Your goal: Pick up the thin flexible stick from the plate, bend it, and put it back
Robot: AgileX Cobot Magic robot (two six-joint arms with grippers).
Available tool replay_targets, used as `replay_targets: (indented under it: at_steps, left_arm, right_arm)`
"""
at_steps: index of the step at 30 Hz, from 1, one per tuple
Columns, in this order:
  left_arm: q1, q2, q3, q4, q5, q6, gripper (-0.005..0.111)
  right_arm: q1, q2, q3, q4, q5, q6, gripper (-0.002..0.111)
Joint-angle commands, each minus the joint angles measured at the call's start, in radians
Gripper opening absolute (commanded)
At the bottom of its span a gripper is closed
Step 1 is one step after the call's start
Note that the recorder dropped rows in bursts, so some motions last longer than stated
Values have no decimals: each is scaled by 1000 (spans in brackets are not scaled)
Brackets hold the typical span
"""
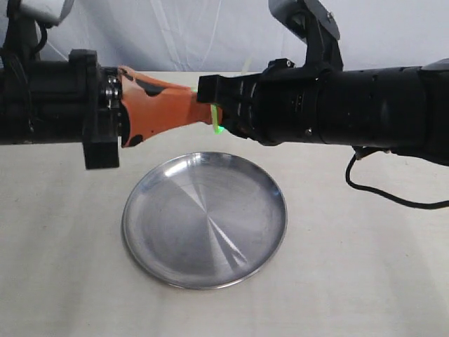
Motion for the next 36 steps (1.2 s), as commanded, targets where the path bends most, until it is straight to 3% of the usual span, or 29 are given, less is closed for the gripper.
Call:
replay_targets:
  at_steps: [1, 11, 17, 22, 31, 36]
  left_arm:
    - [-1, 12, 0, -11, -182, -5, 0]
    - [-1, 12, 0, -11, -208, -36, 0]
    - [2, 12, 0, 303, -184, -280, 0]
    - [2, 12, 0, 309, -123, -288, 0]
    - [2, 12, 0, 448, 0, -520, 0]
    - [2, 12, 0, 484, 7, -584, 18]
  right_arm:
    - [17, -17, -6, -4, 185, -6, 0]
    - [17, -17, -6, -4, 92, -9, 0]
    - [17, -45, -6, -4, -92, -34, 0]
    - [17, -50, -6, -4, -124, -57, 0]
    - [17, -50, -6, -4, -96, -59, 0]
    - [17, -50, -6, -32, -89, -59, 0]
